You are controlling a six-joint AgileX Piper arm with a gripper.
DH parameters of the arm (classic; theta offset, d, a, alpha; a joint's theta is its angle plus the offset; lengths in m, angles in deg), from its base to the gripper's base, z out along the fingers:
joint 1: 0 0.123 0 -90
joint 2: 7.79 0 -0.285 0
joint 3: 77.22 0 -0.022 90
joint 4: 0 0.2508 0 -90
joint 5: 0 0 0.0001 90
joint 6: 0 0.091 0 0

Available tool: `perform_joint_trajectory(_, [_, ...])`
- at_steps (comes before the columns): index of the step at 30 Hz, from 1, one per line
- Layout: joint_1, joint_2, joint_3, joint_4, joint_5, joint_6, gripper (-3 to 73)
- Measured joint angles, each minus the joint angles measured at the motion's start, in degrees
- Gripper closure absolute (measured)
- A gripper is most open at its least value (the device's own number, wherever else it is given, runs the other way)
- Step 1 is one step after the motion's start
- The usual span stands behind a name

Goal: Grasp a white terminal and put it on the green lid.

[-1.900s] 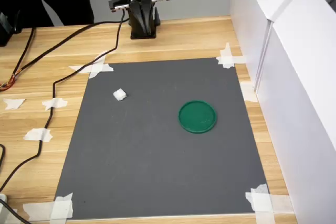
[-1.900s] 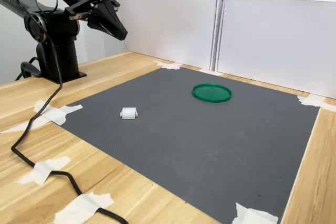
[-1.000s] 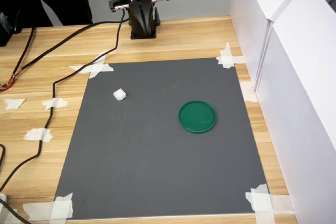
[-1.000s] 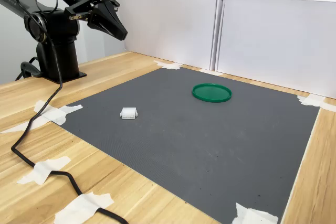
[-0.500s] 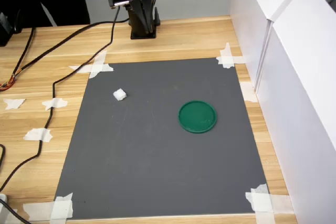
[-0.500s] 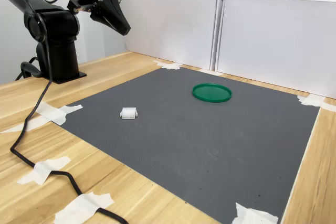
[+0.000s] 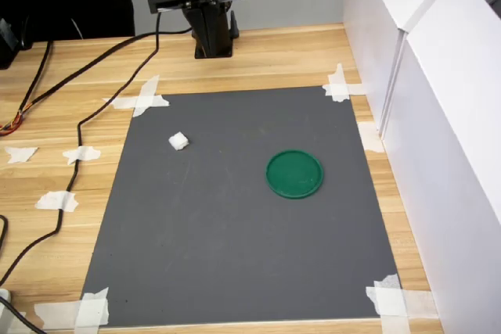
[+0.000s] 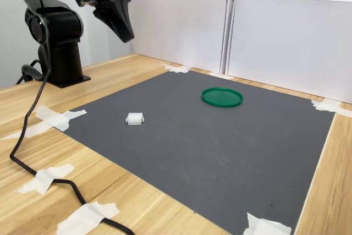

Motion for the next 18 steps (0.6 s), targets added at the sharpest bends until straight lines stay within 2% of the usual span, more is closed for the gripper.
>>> perform_joint_trajectory(6, [-0.19,5.21,-4.32,0.29,5.51,-6.49,69.5])
perform_joint_trajectory(9, [-2.89,6.94,-6.53,2.57,9.01,-11.84,63.6])
perform_joint_trajectory(13, [-8.44,8.56,-8.94,5.05,12.16,-19.13,47.6])
perform_joint_trajectory(18, [-12.06,11.15,-10.13,4.3,12.74,-23.7,24.3])
